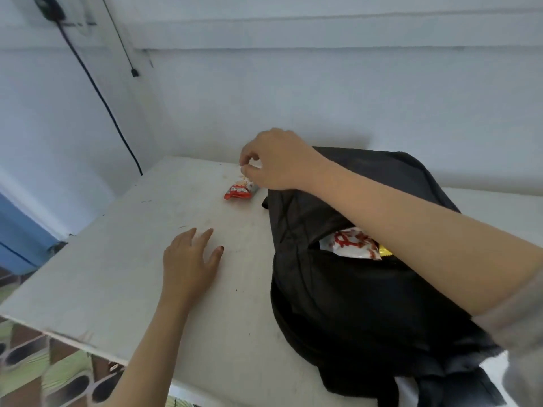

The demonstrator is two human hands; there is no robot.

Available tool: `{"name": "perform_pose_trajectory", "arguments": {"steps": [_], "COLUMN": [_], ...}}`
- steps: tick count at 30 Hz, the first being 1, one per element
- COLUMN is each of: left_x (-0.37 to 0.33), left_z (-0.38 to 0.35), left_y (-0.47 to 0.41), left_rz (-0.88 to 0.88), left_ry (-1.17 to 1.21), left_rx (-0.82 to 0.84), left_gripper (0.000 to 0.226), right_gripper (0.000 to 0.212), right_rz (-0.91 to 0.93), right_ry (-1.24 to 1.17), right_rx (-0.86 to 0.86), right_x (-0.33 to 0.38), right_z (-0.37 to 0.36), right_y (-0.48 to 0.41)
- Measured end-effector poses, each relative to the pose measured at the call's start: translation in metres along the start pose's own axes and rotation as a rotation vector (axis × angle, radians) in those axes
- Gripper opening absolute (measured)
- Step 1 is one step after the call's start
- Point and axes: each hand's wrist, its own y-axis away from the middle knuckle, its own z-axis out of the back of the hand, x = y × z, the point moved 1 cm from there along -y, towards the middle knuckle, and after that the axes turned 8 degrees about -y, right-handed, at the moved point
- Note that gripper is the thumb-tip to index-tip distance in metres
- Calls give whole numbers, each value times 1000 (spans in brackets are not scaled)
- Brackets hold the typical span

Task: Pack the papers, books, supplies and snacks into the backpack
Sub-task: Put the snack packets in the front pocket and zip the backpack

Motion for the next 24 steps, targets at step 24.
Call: {"name": "perform_pose_trajectory", "arguments": {"steps": [24], "left_x": [22], "left_z": [-21], "left_y": [-2], "left_rz": [35], "left_ry": [48], "left_rx": [-8], "left_gripper": [71], "right_gripper": [37], "right_rz": [-108], "right_ry": [182], "right_rx": [342], "right_x": [-37], "right_z": [-113], "right_y": [-85]}}
